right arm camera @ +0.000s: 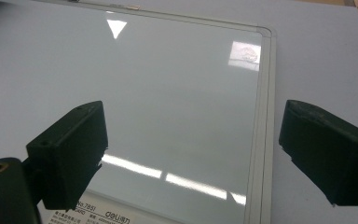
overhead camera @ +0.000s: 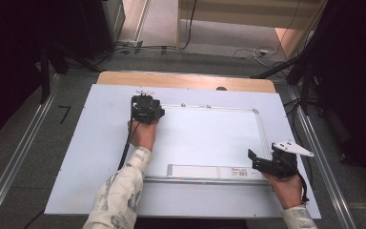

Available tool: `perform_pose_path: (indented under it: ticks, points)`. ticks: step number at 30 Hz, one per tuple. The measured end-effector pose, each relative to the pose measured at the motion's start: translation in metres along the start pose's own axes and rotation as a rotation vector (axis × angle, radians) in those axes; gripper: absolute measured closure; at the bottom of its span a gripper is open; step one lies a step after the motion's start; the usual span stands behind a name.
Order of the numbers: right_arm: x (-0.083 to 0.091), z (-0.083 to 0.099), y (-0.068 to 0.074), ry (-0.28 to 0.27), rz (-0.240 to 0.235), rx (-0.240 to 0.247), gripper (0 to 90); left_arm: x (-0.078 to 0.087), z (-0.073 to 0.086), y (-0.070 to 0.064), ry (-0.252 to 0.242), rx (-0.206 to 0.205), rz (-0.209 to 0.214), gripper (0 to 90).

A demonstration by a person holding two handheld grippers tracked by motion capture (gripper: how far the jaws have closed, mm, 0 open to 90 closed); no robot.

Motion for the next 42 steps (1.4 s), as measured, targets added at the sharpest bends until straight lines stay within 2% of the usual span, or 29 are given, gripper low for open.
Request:
perform_pose_path:
  ticks: [8,12,14,22,25,31,38,42]
  points:
    - [0.0,0.0,-0.001,0.002,0.001,-0.005,6.6,-0.016,0.003,-0.002,0.026,0.009,-0.022,41.4]
    - [0.0,0.0,0.0,0.003,0.0,-0.002,6.6,-0.023,0.008,-0.003,0.054,0.007,-0.027,41.5]
    - [0.0,0.0,0.0,0.003,0.002,-0.002,6.6,-0.025,0.011,-0.007,0.037,-0.02,-0.054,41.4]
    - [0.0,0.001,0.0,0.003,0.0,0.001,6.6,-0.025,0.013,-0.006,0.009,-0.018,-0.043,40.4]
    - [0.0,0.001,0.0,0.004,0.0,0.002,6.6,-0.024,0.014,-0.006,0.015,-0.02,-0.039,30.9]
    - [0.001,0.001,-0.001,0.002,0.0,0.002,6.6,-0.01,0.014,-0.006,-0.013,-0.025,-0.012,21.4]
    - [0.001,0.002,-0.001,0.003,0.007,0.003,6.6,0.018,0.022,-0.002,-0.041,-0.012,0.086,19.7]
    - [0.001,0.002,0.0,0.006,0.008,0.005,6.6,0.036,0.026,0.001,-0.064,-0.029,0.11,19.0]
Point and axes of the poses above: each handheld gripper's, and its own axes: x roughly backward along the jaws, z roughly out of its underside, y roughly to its left, the point moved 3 cm from there along -x, roughly forward along the jaws, and after that the axes turned 1 degree about -y, right-handed, at the moved point
